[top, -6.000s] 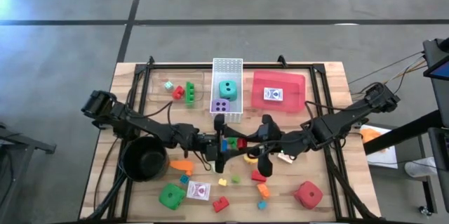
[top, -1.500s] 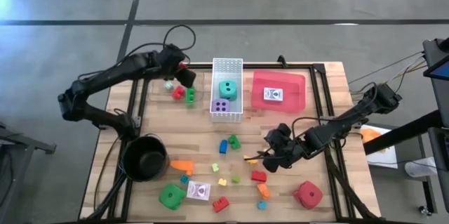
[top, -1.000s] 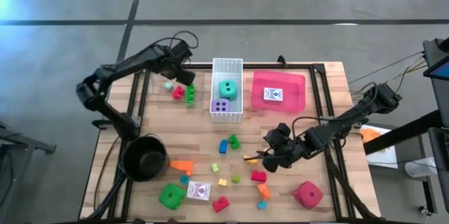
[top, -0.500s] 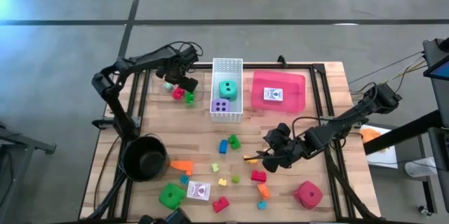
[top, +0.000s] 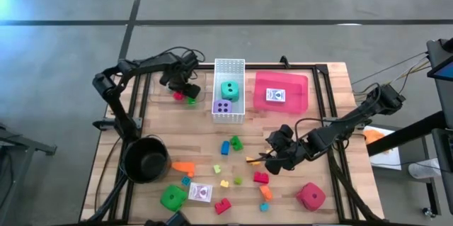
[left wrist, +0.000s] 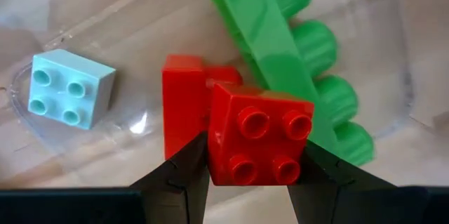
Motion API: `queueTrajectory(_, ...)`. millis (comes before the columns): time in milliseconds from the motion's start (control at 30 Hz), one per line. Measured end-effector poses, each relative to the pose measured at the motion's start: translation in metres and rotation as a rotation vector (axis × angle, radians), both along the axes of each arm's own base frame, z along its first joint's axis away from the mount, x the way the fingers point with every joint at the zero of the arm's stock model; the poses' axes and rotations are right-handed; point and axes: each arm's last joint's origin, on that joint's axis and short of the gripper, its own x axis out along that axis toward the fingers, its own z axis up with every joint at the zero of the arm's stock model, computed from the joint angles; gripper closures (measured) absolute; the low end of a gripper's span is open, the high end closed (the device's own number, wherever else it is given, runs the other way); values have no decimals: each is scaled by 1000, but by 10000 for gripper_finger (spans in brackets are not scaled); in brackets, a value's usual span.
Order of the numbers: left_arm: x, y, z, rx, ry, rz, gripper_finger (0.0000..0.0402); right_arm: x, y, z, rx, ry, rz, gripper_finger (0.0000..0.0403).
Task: Pick & Place Toys
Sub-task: Put the red game piece into the transparent bin
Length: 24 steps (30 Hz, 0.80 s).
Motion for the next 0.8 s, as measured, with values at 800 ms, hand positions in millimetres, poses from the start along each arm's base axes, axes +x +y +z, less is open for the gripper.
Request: queueTrajectory(800,-5,-3,-10,-8,8,-41,226,1,1,1,2,-12,9,94)
